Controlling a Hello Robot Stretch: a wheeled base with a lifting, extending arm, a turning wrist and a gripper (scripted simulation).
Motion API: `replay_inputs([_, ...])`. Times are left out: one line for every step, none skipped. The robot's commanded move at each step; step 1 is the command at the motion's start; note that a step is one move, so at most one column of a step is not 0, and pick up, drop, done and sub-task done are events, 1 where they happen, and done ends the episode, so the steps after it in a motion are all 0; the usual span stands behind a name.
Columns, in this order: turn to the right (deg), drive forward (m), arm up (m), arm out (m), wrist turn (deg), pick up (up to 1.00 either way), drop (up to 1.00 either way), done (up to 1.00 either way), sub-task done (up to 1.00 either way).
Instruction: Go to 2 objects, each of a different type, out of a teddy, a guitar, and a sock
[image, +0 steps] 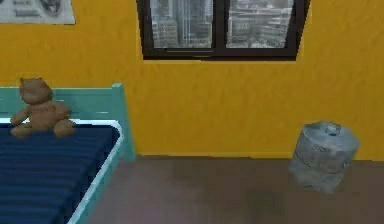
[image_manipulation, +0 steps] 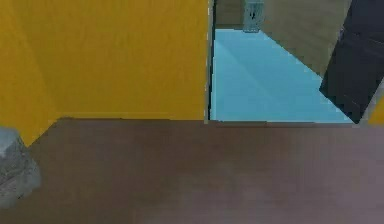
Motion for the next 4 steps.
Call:
replay_inputs([0.0,0.90,0.00,0.00,0.0,0.00,0.00,0.00,0.00])
replay_inputs([-45.0,0.00,0.00,0.00,0.0,0.00,0.00,0.00,0.00])
replay_inputs([-18.0,0.00,0.00,0.00,0.0,0.00,0.00,0.00,0.00])
replay_inputs([0.0,0.00,0.00,0.00,0.0,0.00,0.00,1.00,0.00])
